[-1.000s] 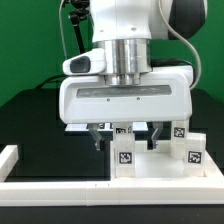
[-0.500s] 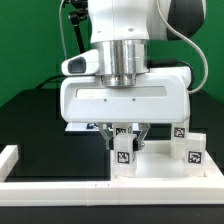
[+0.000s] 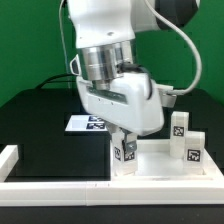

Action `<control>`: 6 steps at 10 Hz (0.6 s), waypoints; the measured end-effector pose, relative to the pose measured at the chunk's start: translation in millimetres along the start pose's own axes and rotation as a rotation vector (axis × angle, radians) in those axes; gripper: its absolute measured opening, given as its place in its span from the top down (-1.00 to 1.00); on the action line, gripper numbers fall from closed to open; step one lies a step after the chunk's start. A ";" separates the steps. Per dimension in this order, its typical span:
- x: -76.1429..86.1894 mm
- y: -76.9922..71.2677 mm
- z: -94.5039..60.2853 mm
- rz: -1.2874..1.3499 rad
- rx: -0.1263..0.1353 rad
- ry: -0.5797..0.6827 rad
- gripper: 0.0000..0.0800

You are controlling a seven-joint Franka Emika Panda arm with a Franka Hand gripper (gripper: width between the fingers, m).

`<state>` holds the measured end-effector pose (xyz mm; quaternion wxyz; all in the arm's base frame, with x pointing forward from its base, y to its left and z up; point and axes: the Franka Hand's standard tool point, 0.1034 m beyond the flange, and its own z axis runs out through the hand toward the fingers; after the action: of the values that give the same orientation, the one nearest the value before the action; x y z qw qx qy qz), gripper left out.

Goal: Assemble square table

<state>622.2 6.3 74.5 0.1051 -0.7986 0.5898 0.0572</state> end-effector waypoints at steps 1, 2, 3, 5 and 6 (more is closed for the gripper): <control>1.6 -3.0 2.0 0.138 0.012 -0.015 0.27; -2.4 -4.0 3.1 0.192 0.009 -0.014 0.27; -2.8 -4.7 3.2 0.278 0.011 -0.014 0.27; -2.2 -4.5 3.4 0.287 0.011 -0.012 0.08; -2.1 -4.8 3.7 0.276 0.014 -0.009 -0.38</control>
Offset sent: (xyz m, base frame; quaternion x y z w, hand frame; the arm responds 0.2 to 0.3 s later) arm 0.0000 0.0000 0.0000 0.0000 0.0000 0.1938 0.9810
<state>626.4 10.4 71.9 0.1043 -0.7088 0.6940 0.0709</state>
